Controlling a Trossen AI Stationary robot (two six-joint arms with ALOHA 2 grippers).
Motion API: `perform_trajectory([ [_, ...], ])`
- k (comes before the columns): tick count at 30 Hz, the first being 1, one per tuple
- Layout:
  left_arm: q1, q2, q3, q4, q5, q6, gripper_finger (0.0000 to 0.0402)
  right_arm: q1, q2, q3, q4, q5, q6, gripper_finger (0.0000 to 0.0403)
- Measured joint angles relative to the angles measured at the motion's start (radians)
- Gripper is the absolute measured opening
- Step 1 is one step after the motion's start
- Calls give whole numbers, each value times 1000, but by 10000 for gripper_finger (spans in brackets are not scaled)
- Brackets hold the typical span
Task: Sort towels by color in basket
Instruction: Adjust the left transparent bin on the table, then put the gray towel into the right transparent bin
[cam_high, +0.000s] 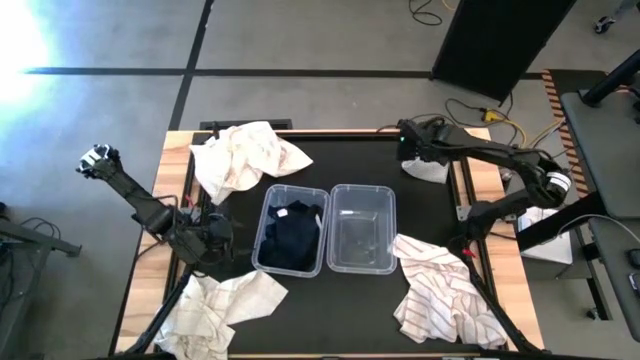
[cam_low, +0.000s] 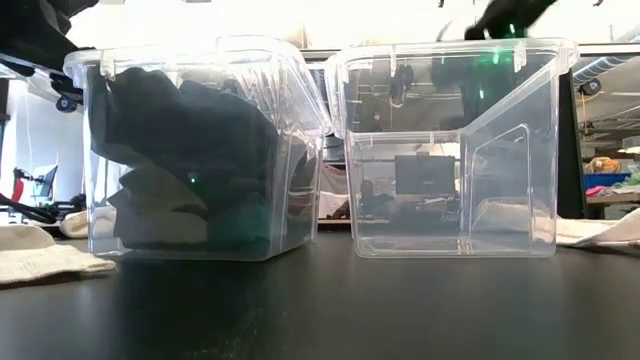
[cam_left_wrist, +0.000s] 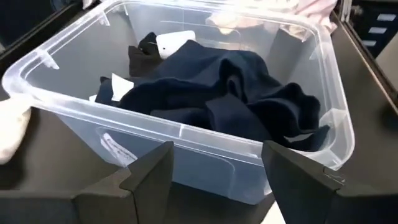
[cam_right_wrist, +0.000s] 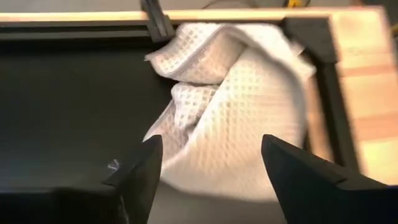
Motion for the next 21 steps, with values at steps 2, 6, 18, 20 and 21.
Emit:
perform_trajectory([
  [2, -20, -3, -12, 6, -11, -20, 231, -64, 10, -69, 121, -39, -44, 259],
  [6, -66, -4, -49, 55, -63, -35, 231, -157, 62, -165, 300, -63, -27, 239],
  [18, -108, -27, -7, 57, -48, 94, 231, -244, 277, -194, 446, -54, -8, 186],
  [20, -109, -33, 25, 41, -62, 127, 231, -243, 293, -193, 446, -39, -15, 164],
  [21, -109, -33, 40, 24, -62, 134, 231, -243, 294, -192, 446, -37, -19, 150],
])
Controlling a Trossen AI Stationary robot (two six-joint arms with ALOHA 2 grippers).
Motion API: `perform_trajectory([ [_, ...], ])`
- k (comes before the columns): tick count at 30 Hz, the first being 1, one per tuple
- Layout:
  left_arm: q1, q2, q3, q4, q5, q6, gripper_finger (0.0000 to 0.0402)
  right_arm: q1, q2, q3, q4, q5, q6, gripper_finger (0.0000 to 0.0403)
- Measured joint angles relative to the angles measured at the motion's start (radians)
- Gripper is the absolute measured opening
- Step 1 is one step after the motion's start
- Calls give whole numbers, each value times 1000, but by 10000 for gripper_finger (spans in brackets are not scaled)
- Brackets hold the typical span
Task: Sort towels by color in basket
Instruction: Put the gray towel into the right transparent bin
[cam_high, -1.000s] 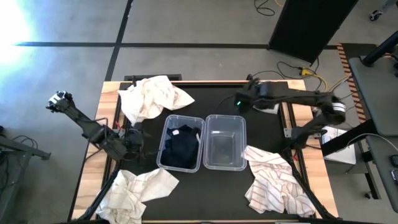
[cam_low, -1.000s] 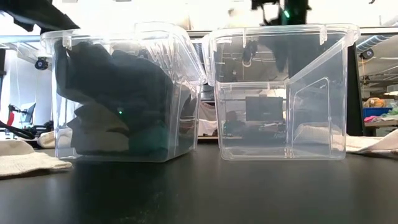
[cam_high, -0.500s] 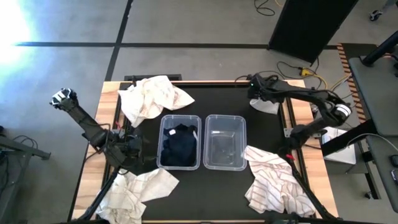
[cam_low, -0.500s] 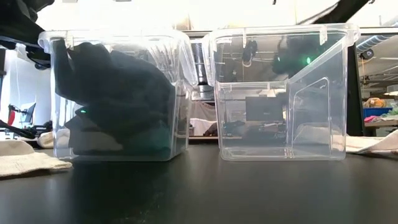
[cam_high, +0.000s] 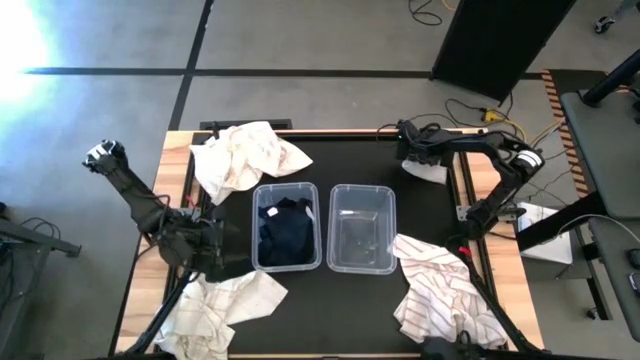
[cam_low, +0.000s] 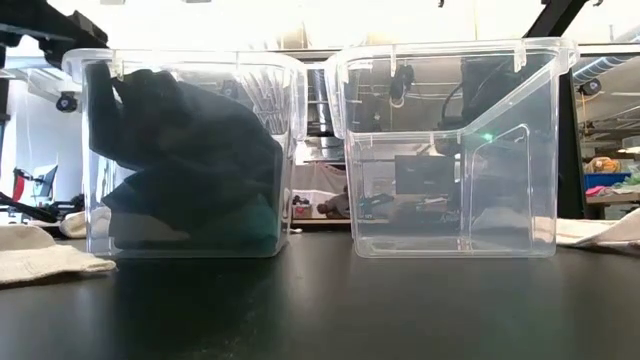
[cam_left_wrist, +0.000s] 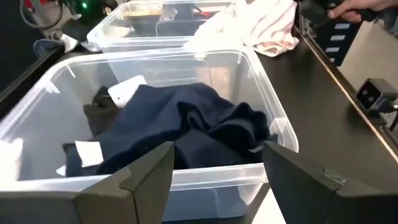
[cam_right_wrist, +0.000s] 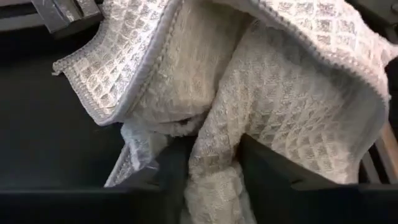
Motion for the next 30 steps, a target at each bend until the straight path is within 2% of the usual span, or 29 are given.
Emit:
perform_trajectory([
  [6, -2, -31, 43, -169, -6, -95, 231, 7, -79, -9, -37, -4, -140, 28],
  [9, -2, -56, 12, -227, -12, -193, 231, 36, -179, -7, -37, 0, -202, 19],
  [12, -2, -76, -44, -237, -62, -278, 231, 103, -297, -7, -41, 1, -240, 15],
  [18, -2, -81, -169, -199, -170, -415, 231, 366, -538, 25, -29, 6, -370, 14],
  [21, -2, -77, -219, -140, -209, -441, 231, 529, -617, 78, -19, 46, -402, 14],
  [26, -2, -76, -297, -41, -298, -448, 231, 794, -639, 219, -14, 107, -488, 13],
  [30, -1, -78, -349, 36, -349, -451, 231, 985, -588, 367, -27, 71, -619, 13],
])
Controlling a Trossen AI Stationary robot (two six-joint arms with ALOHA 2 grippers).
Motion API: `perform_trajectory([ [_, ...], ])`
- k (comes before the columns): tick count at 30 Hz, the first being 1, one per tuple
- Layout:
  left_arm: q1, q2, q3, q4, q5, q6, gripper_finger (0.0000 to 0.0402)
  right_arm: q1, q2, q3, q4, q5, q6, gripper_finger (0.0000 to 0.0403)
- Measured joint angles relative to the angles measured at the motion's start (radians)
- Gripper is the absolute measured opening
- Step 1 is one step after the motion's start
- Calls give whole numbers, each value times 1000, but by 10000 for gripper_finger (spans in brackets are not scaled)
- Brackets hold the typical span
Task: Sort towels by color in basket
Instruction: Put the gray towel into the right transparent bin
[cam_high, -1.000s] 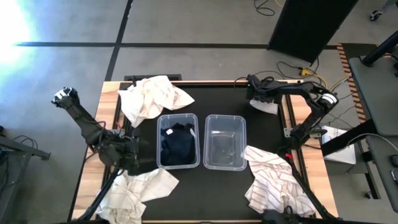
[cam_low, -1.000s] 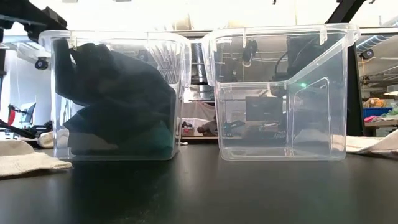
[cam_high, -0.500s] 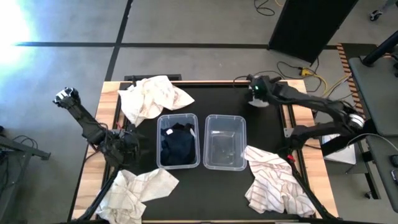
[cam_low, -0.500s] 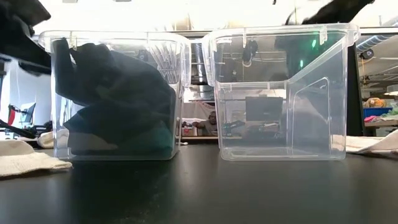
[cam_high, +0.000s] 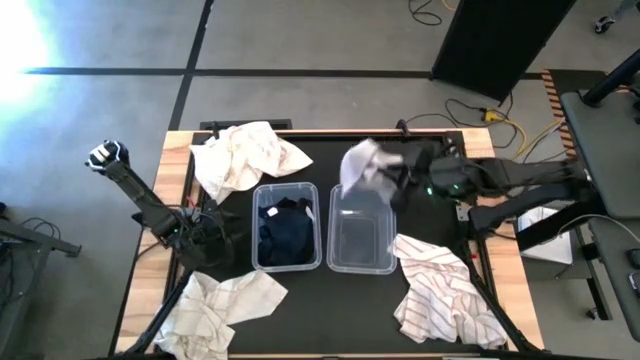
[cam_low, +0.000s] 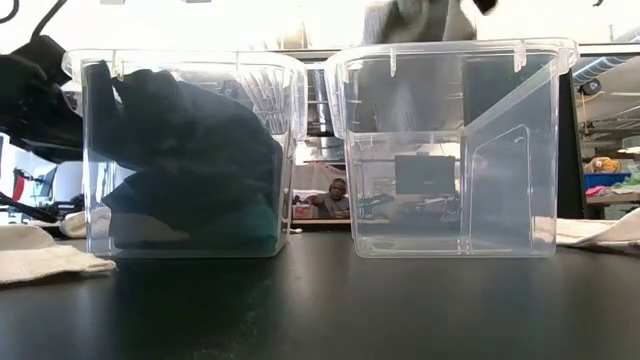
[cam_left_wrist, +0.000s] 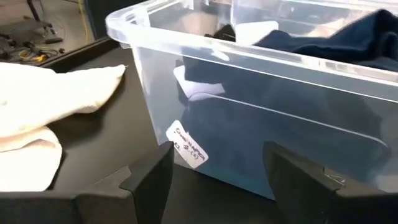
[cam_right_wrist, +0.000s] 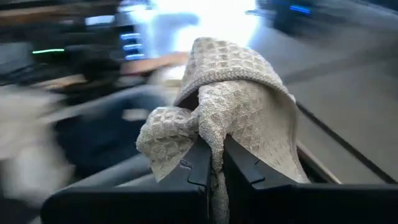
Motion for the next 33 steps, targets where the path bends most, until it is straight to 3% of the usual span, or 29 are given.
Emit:
perform_trajectory([
  [5, 0, 0, -15, 72, -7, -1, 231, 133, 69, 193, -84, -155, -55, 13],
  [9, 0, 0, -4, 97, 1, 3, 231, 153, 118, 283, -211, -185, 18, 13],
  [15, 0, 0, -2, 106, 10, 8, 231, 126, 192, 271, -377, -154, 122, 13],
  [21, 22, -8, -2, 205, 76, 101, 231, 107, 328, 264, -385, -171, 16, 13],
  [27, 119, -38, -1, 241, 172, 198, 231, 82, 468, 264, -385, -392, -185, 13],
  [33, 245, -52, -1, 305, 319, 299, 231, 58, 603, 264, -424, -401, -253, 13],
])
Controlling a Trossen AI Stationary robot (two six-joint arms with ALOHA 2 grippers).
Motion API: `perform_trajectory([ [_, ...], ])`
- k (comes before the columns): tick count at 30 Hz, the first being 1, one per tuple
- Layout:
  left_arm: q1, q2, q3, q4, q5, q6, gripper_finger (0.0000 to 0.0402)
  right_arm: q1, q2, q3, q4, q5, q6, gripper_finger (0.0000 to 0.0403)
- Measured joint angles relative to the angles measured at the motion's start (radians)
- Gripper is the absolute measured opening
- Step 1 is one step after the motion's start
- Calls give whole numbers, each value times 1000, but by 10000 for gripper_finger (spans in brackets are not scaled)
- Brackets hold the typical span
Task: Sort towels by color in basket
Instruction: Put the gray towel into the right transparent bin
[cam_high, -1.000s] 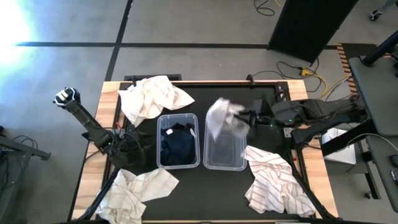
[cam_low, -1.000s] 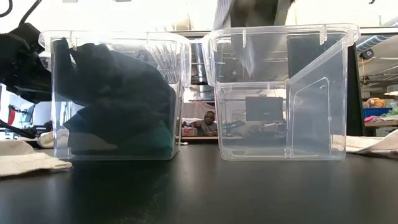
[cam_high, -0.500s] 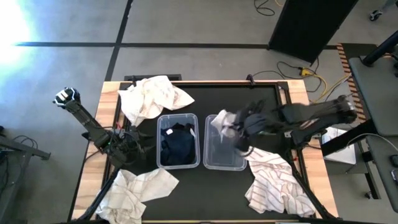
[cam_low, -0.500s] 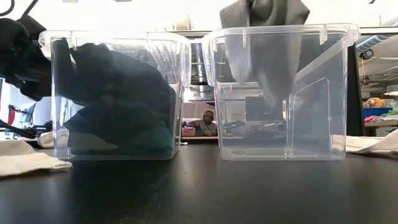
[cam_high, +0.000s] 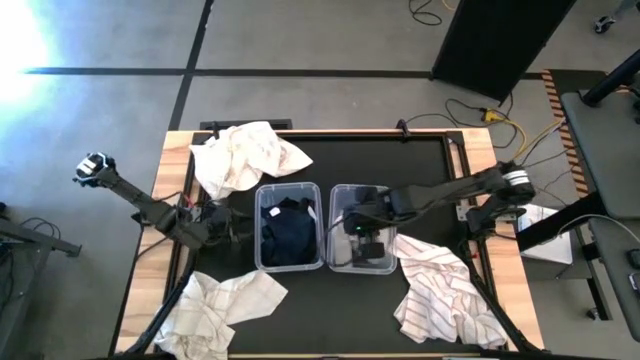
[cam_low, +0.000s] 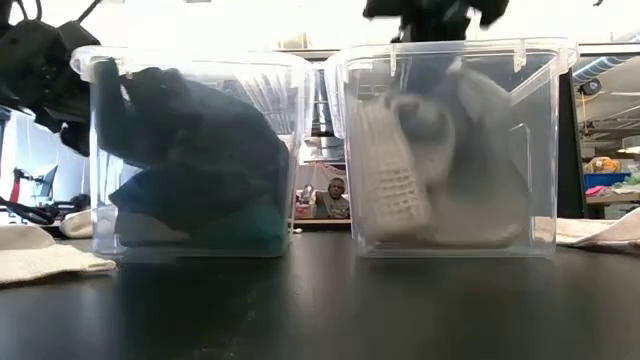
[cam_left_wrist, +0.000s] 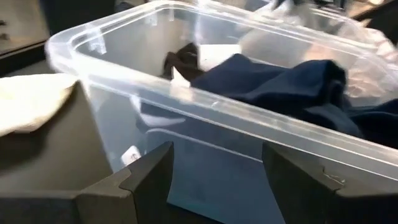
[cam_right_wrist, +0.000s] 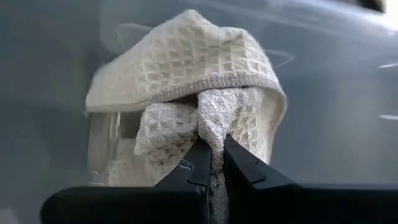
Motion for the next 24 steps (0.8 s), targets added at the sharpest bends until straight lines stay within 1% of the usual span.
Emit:
perform_trajectory([
  [3, 38, 6, 0, 80, 107, 87, 231, -10, 51, 0, 1, -1, 18, 13],
  [5, 49, 7, 0, 113, 144, 124, 231, -16, 80, 0, 0, -1, 39, 13],
  [11, 53, -6, 0, 93, 150, 172, 231, -16, 148, 0, -9, -4, 39, 13],
  [13, 61, -18, 1, 84, 149, 190, 231, -16, 171, 0, -8, -35, 40, 13],
  [16, 84, -41, 30, -22, 128, 190, 231, -14, 203, 0, -8, -79, 42, 13],
  [21, 154, -68, 130, -330, 67, 110, 231, -10, 213, 0, -13, -79, 86, 13],
  [22, 172, -71, 144, -361, 52, 102, 231, -10, 213, 0, -13, -79, 89, 13],
  [24, 213, -75, 157, -360, 45, 113, 231, -10, 213, 0, -13, -68, 87, 13],
])
